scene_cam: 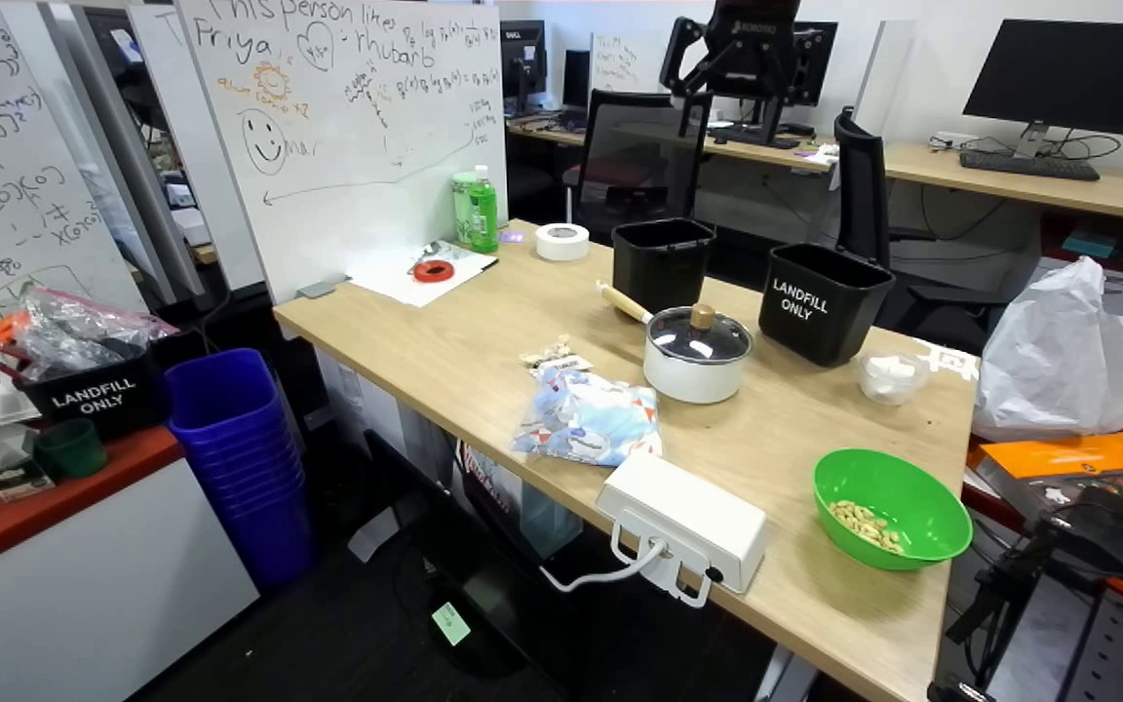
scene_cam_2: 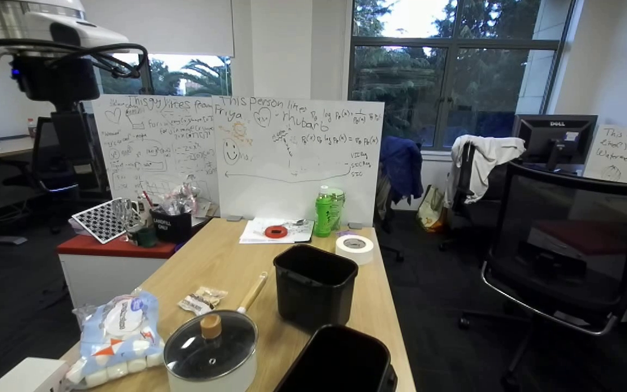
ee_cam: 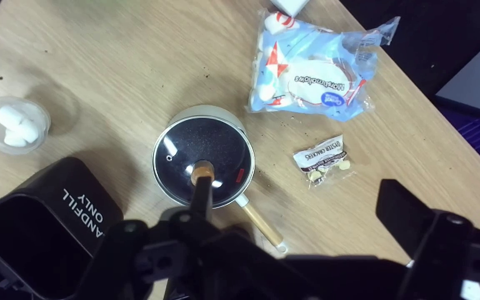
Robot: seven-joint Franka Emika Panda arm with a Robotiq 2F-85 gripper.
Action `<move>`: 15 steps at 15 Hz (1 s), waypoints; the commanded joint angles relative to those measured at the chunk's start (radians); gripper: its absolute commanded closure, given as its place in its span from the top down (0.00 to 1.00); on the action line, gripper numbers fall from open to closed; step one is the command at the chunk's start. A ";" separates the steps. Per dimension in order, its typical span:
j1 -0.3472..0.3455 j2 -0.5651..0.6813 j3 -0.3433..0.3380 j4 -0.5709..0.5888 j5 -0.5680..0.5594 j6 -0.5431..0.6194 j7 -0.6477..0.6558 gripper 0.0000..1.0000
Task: Stack the two black waste bins together
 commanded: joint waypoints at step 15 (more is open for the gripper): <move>0.008 0.483 -0.174 0.552 0.067 0.003 0.721 1.00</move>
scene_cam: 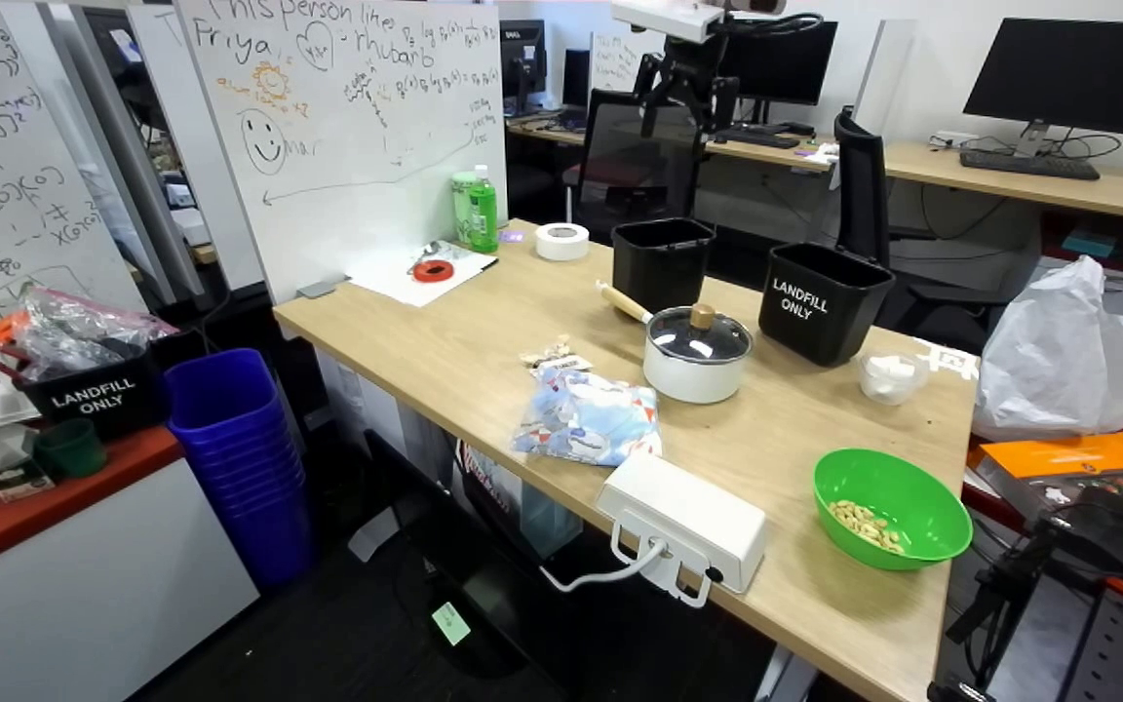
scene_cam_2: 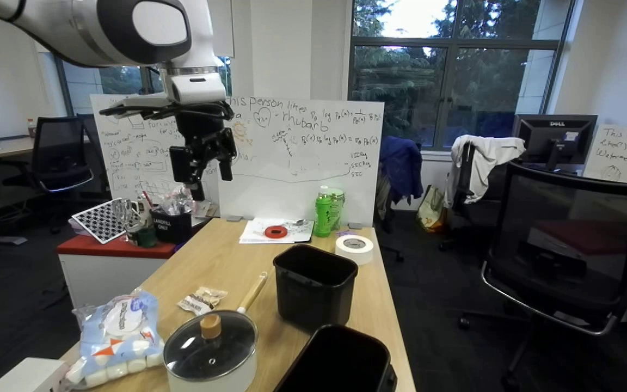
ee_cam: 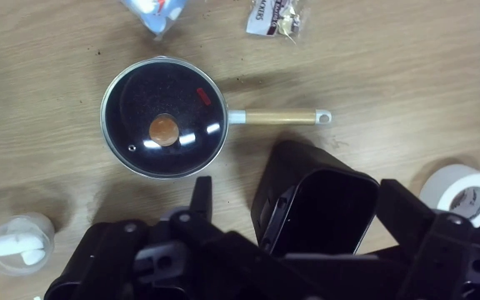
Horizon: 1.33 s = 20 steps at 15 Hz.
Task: Stack the two black waste bins together
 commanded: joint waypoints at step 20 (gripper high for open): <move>-0.012 0.102 -0.025 0.104 0.018 0.016 0.155 1.00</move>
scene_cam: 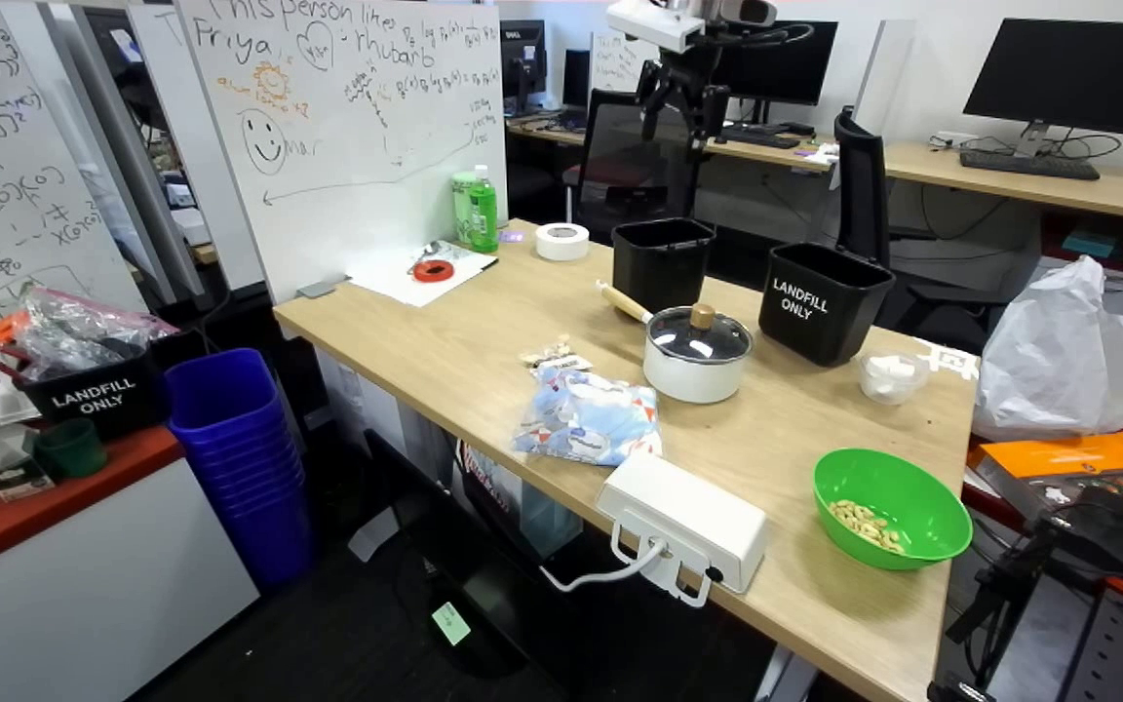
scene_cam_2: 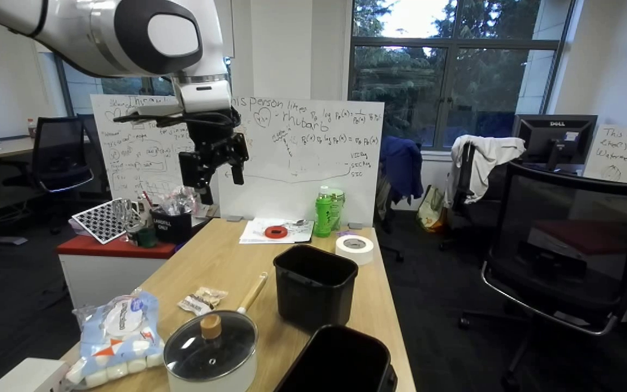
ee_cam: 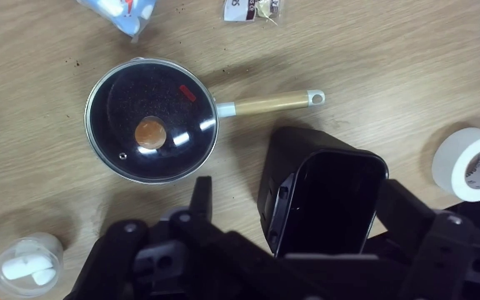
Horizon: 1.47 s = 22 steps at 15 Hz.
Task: Stack the two black waste bins together
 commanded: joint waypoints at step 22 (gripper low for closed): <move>-0.080 0.472 -0.061 0.419 0.011 0.107 0.223 1.00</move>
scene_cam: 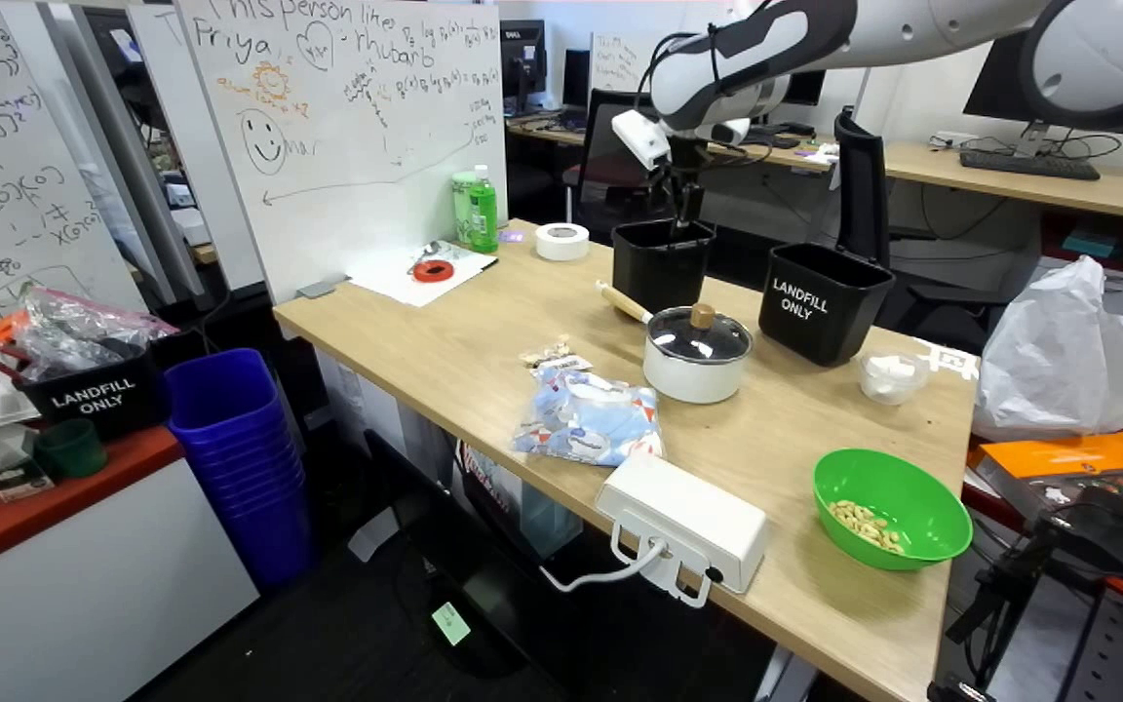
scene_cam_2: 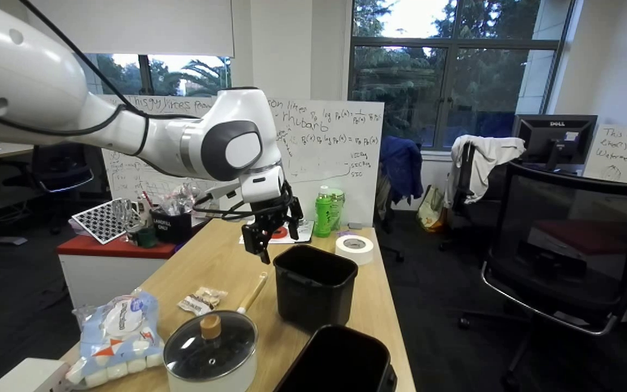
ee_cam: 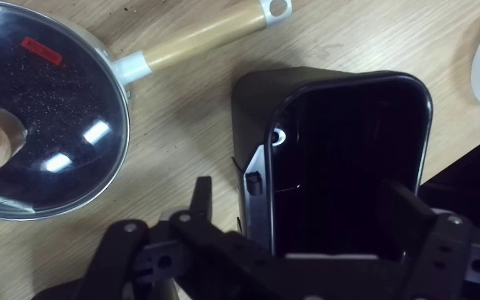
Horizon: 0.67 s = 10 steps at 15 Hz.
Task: Stack the two black waste bins together
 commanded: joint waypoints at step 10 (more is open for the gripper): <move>-0.010 0.161 -0.015 0.230 -0.021 -0.115 0.103 1.00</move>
